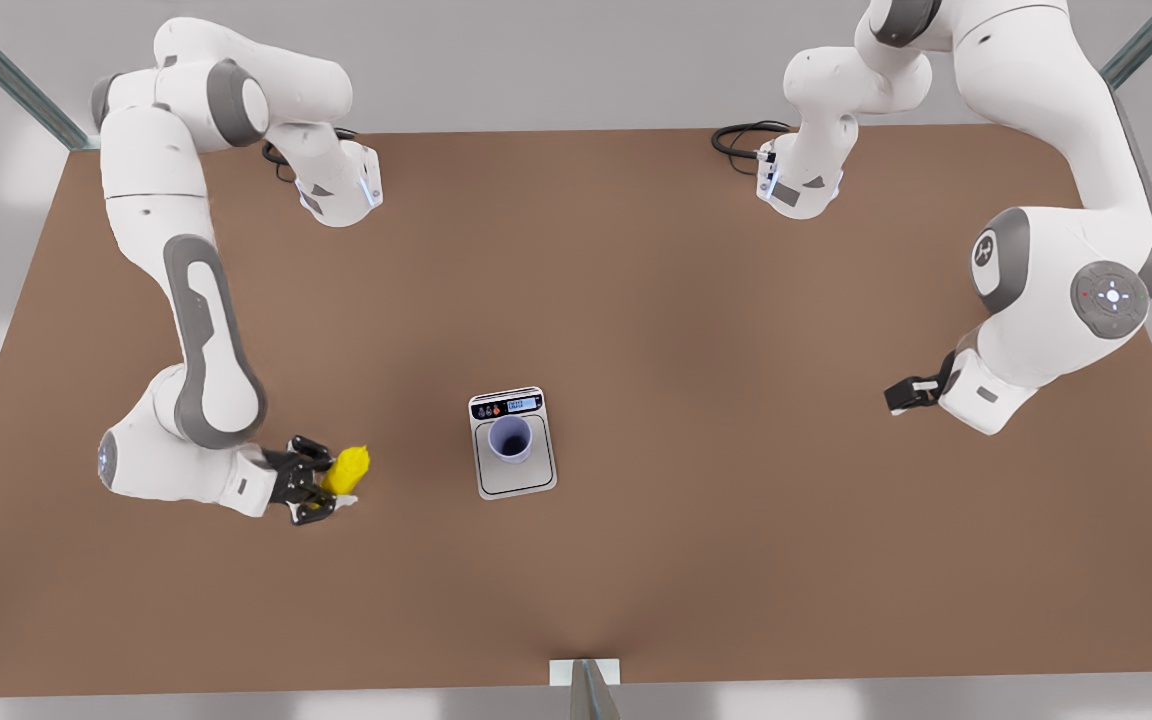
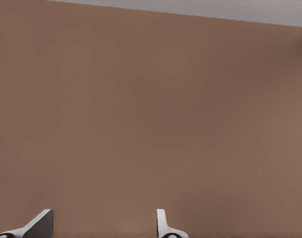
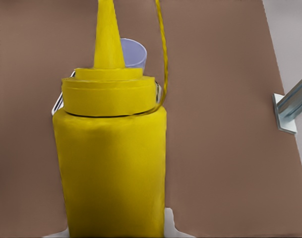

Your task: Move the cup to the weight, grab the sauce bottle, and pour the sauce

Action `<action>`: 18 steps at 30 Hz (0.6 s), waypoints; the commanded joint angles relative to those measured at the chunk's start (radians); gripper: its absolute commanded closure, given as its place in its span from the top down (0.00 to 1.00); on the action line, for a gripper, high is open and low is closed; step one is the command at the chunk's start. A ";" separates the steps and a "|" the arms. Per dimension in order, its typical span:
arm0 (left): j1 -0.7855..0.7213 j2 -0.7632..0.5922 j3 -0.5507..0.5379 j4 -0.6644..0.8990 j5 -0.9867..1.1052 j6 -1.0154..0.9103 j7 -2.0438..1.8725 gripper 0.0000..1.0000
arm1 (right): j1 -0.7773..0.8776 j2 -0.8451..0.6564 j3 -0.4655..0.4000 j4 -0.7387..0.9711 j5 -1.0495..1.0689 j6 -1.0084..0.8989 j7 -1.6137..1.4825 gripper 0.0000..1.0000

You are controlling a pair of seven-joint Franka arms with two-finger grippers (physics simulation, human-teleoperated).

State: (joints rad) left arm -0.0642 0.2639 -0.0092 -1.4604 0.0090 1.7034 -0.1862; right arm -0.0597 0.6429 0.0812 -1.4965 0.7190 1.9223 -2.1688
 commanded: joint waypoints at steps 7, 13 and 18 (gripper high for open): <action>0.000 -0.002 0.003 0.000 0.000 -0.001 0.001 1.00 | -0.118 0.216 0.002 -0.002 0.304 -0.319 -0.192 0.55; -0.002 -0.011 0.002 -0.002 0.000 -0.008 -0.033 1.00 | -0.198 0.254 -0.001 -0.001 0.280 -0.347 -0.232 0.55; -0.002 -0.018 0.000 -0.002 -0.001 -0.028 -0.050 1.00 | -0.204 0.279 -0.001 -0.002 0.283 -0.330 -0.258 0.55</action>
State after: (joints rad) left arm -0.0659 0.2455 -0.0092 -1.4619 0.0078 1.6751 -0.2359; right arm -0.2638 0.9283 0.0810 -1.4986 1.0012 1.5913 -2.4279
